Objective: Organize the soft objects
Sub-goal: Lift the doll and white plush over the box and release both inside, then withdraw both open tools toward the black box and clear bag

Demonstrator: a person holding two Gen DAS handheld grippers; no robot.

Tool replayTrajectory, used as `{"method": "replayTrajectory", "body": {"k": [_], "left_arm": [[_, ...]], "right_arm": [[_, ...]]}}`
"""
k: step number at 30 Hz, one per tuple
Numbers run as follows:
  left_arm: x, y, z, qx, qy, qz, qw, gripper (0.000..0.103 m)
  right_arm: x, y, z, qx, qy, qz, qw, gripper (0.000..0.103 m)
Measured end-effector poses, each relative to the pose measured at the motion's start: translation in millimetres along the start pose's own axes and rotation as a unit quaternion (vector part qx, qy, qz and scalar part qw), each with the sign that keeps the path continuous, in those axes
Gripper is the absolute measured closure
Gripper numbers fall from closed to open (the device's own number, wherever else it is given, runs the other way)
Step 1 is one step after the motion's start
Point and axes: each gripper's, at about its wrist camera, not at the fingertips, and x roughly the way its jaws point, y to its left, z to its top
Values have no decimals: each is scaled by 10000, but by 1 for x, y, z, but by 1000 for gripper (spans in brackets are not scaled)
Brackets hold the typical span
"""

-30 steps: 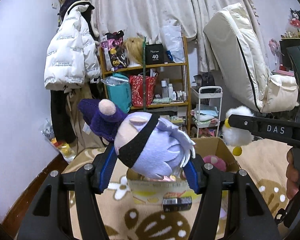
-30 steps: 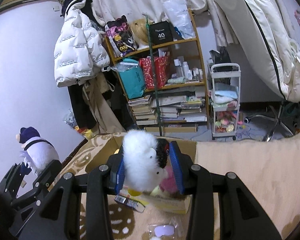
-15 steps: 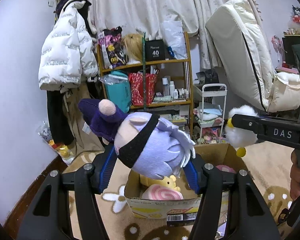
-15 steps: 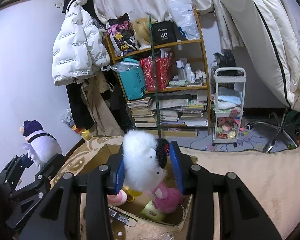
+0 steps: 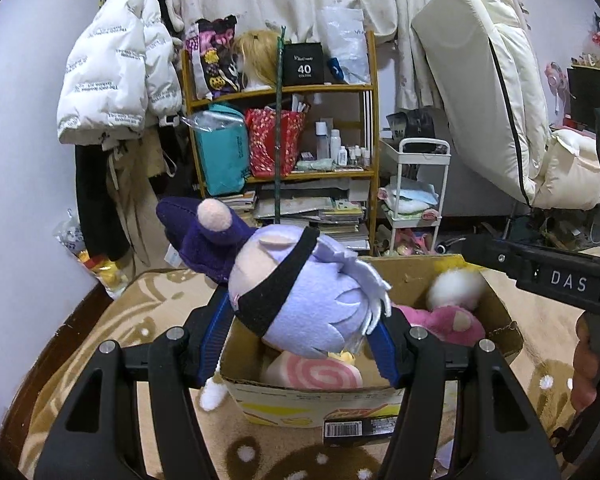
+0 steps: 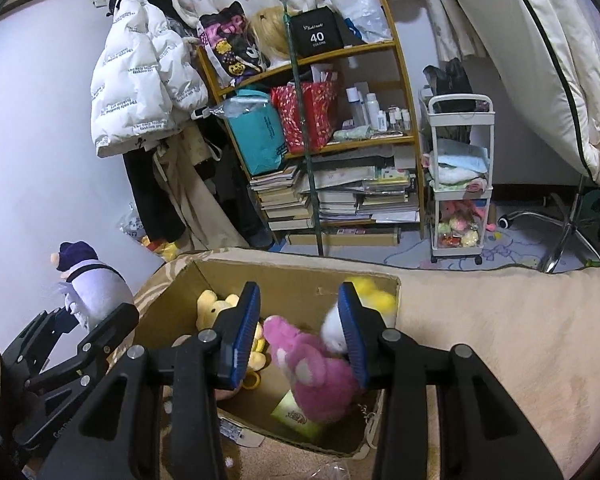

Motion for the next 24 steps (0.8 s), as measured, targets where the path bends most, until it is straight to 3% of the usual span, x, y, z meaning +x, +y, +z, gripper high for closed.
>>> {"method": "replayTrajectory", "body": {"k": [11, 13, 15, 20, 24], "left_arm": [[21, -1, -9, -158, 517, -608, 9967, 39], [27, -2, -11, -169, 651, -593, 9960, 34], [27, -1, -13, -183, 690, -553, 9959, 22], [24, 0, -14, -159, 688, -434, 9966, 18], [21, 4, -14, -226, 777, -313, 9962, 8]], "right_arm": [[7, -5, -7, 98, 204, 16, 9997, 61], [7, -5, -7, 105, 259, 28, 9996, 61], [8, -6, -9, 102, 305, 31, 9995, 61], [7, -6, -11, 61, 399, 5, 9992, 60], [3, -5, -14, 52, 429, -58, 9990, 55]]}}
